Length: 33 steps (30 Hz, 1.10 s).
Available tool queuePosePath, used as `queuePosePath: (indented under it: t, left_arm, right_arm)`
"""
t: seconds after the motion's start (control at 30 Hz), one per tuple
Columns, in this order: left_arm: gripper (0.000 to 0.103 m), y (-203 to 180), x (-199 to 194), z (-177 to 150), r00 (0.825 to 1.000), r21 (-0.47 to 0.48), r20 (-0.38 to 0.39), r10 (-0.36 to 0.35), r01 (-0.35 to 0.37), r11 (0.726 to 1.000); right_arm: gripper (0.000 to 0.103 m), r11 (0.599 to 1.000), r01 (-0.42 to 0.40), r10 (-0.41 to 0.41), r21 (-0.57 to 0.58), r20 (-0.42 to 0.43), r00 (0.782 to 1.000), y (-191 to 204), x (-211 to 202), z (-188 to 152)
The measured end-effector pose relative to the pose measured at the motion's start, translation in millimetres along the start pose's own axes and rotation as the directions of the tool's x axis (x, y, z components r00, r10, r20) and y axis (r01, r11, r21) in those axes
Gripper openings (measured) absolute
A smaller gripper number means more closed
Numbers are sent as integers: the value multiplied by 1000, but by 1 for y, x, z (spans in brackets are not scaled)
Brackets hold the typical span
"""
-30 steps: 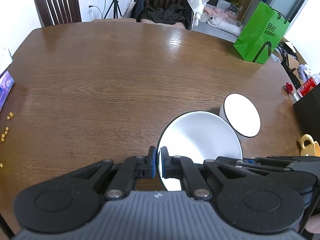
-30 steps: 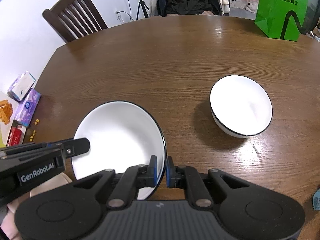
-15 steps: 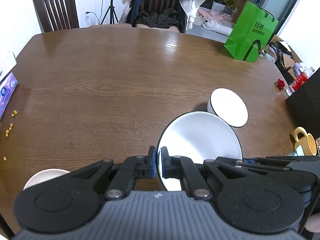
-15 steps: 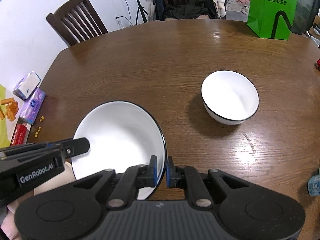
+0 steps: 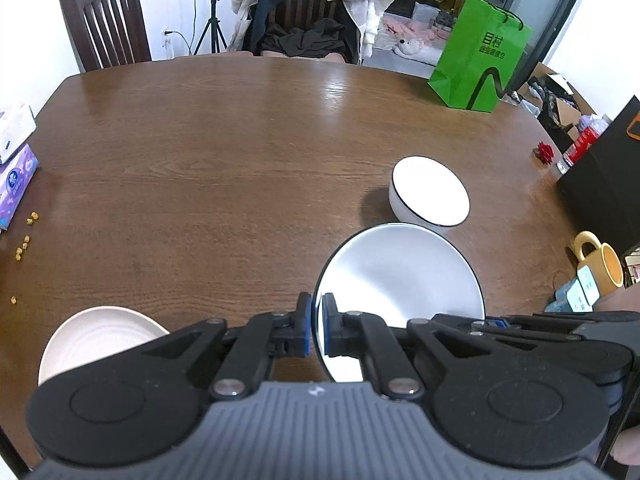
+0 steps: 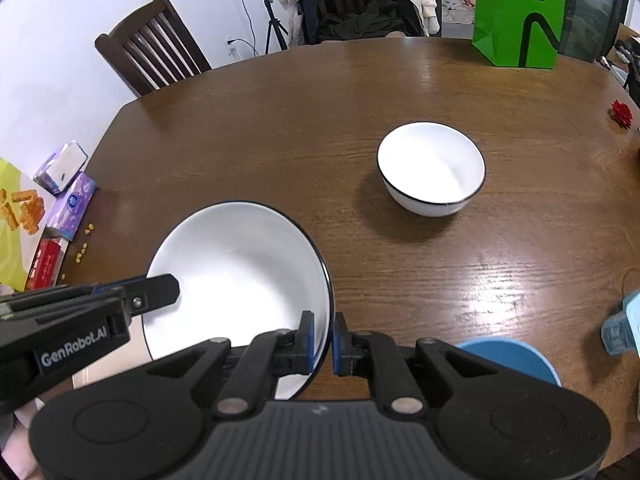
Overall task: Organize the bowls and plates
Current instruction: 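Carry the held white bowl toward the blue bowl with both grippers, then lower the held white bowl into the blue bowl with both grippers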
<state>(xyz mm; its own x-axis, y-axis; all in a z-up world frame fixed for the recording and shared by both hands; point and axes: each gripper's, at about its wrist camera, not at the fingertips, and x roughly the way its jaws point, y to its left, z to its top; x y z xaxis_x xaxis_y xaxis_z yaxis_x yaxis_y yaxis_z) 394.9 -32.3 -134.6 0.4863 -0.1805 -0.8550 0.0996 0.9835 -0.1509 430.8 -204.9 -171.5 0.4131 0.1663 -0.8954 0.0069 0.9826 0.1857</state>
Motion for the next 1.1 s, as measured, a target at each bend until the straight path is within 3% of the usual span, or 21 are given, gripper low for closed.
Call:
queuePosePath:
  t: [1.1]
  left_arm:
    - [6,-66,-35,-59,999,99,5,-44,43,994]
  right_arm:
    - [8,996,38,-41,86,39,998,-48,-56,-79]
